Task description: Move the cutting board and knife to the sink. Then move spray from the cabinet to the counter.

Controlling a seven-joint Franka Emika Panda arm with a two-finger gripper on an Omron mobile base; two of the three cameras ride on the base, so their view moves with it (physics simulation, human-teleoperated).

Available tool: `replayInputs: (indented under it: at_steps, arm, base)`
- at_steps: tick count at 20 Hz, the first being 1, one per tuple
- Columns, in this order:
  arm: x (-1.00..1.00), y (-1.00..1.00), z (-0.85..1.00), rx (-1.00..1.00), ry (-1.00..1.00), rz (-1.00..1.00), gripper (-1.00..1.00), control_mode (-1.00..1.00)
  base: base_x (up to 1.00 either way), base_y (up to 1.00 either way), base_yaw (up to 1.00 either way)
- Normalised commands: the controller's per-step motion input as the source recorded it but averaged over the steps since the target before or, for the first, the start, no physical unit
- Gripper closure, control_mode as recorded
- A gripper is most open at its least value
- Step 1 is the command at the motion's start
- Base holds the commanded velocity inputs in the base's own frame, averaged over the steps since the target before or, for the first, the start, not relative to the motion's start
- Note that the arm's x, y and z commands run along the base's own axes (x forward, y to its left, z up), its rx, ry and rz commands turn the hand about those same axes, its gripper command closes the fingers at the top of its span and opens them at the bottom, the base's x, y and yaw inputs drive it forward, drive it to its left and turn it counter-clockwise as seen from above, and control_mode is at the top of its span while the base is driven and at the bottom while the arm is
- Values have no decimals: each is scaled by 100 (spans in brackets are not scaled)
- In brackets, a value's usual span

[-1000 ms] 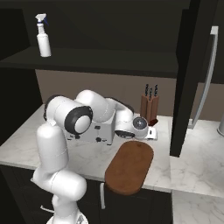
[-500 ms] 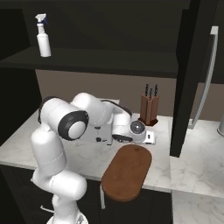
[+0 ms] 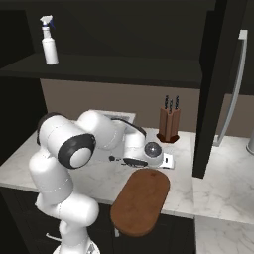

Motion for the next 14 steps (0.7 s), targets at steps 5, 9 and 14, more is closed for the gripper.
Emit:
replayInputs:
  at_steps: [5, 9, 14]
  arm:
    - [-39, 10, -21, 0, 4, 0, -100, -100]
    - [-22, 13, -19, -2, 4, 0, -100, -100]
    - [21, 20, 2, 1, 0, 0, -100, -100]
  base:
    - [0, 0, 0]
    - [0, 0, 0]
    - [0, 0, 0]
